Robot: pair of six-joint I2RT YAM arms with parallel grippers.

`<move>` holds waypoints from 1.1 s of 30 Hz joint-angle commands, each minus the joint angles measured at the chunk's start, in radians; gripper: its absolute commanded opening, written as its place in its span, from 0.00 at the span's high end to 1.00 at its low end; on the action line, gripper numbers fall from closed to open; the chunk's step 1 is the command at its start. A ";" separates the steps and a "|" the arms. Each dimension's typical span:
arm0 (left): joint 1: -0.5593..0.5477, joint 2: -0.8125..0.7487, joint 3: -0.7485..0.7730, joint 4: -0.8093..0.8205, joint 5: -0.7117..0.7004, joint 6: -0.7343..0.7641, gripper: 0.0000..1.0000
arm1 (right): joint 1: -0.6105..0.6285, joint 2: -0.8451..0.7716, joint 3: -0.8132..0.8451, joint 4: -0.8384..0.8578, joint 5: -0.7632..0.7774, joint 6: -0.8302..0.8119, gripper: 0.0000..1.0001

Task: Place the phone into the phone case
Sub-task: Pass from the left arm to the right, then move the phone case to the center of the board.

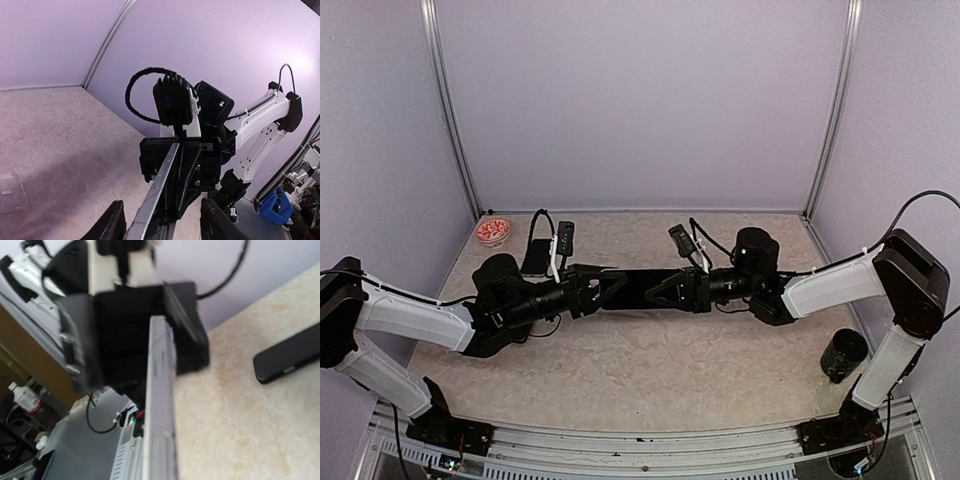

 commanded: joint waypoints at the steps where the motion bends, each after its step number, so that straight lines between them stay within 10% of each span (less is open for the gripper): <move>1: 0.025 -0.034 -0.022 -0.016 -0.029 0.013 0.45 | -0.011 -0.017 0.025 -0.044 0.052 -0.003 1.00; 18: 0.081 -0.039 -0.027 -0.062 -0.046 0.056 0.02 | -0.053 -0.177 0.034 -0.491 0.415 -0.215 1.00; 33: 0.113 0.136 0.280 -0.526 -0.188 0.276 0.01 | -0.090 -0.409 -0.047 -0.678 0.805 -0.266 1.00</move>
